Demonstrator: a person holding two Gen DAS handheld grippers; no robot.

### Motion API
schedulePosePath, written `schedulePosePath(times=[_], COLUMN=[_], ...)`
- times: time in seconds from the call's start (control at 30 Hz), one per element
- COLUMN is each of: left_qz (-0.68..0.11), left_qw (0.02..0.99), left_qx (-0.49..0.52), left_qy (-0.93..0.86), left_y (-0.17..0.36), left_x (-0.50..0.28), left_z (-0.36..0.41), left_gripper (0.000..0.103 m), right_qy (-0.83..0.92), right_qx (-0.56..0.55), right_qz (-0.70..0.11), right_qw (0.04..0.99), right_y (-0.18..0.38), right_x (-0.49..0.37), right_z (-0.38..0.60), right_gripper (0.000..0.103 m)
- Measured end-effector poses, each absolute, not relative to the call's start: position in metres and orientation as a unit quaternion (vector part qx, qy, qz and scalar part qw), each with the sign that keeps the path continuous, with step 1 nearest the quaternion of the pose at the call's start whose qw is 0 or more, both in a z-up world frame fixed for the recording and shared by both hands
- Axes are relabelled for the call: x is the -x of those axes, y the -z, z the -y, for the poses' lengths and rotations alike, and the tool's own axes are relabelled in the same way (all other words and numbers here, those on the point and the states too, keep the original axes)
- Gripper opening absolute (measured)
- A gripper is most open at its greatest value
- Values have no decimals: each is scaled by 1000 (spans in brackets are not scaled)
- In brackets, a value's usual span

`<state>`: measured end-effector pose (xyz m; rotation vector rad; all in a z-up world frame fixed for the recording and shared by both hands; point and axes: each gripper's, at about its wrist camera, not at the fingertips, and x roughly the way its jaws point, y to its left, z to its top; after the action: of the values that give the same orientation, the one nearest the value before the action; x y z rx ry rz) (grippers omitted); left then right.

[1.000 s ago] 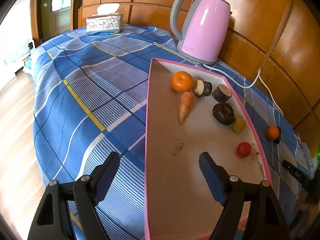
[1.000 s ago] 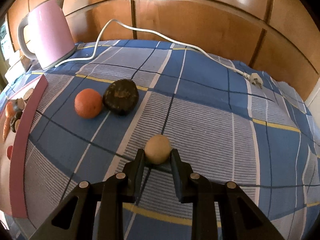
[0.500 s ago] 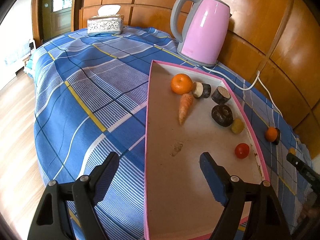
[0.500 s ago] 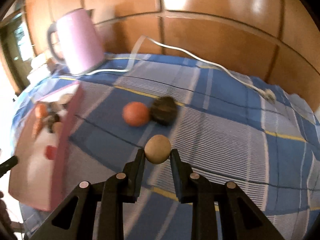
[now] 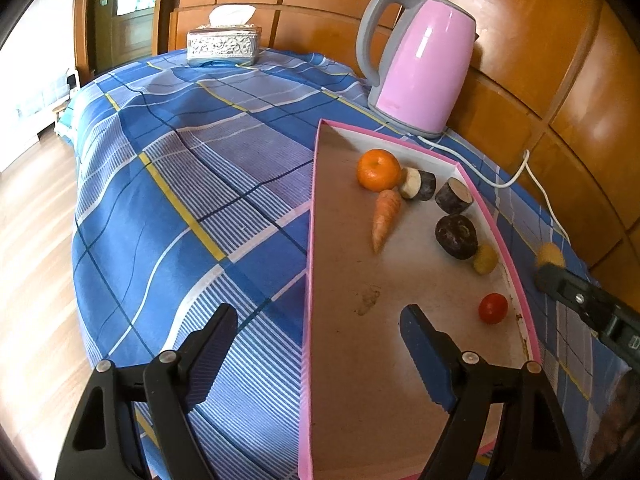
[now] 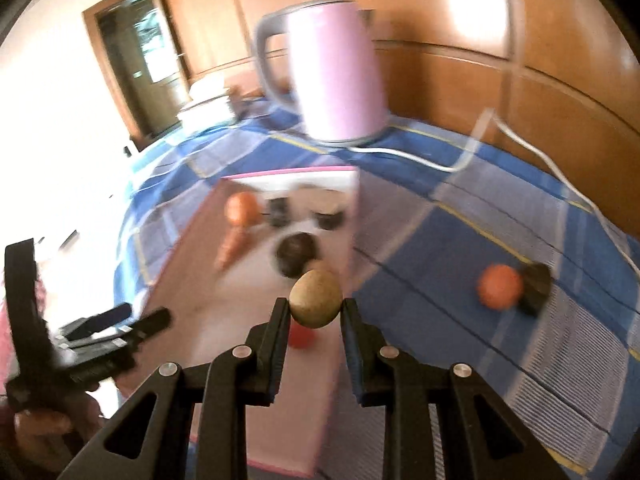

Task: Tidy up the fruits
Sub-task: 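Carry the tan ball with the right gripper into the tray and release, then withdraw the right gripper from the tray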

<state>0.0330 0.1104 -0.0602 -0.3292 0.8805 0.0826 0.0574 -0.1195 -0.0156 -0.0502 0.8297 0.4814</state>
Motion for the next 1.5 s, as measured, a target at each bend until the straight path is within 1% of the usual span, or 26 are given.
schedulePosePath(times=[0.17, 0.6, 0.63, 0.67, 0.73, 0.87, 1.17, 1.5], left_qz=[-425, -427, -427, -426, -426, -426, -423, -421], left_qw=[890, 889, 889, 889, 889, 889, 890, 892], left_qx=[161, 161, 161, 161, 161, 162, 164, 163], left_qy=[-43, -44, -44, -44, -44, -43, -41, -37], left_y=[61, 62, 62, 62, 62, 62, 59, 55], left_x=[-34, -34, -34, -34, -35, -34, -34, -33], left_z=[-112, -113, -113, -113, -113, -113, -112, -110], left_gripper=[84, 84, 84, 84, 84, 84, 84, 84], right_qy=[-261, -258, -254, -250, -243, -234, -191, -57], right_qx=[48, 64, 65, 66, 64, 57, 26, -27], right_qz=[-405, -423, -424, -425, -426, -422, -404, -391], right_qw=[875, 866, 867, 867, 869, 874, 894, 918], right_y=[20, 36, 38, 39, 39, 37, 27, 25], right_x=[-64, -77, -77, -79, -80, -78, -65, -41], right_z=[85, 62, 62, 62, 64, 71, 109, 208], right_gripper=[26, 26, 27, 31, 35, 37, 37, 37])
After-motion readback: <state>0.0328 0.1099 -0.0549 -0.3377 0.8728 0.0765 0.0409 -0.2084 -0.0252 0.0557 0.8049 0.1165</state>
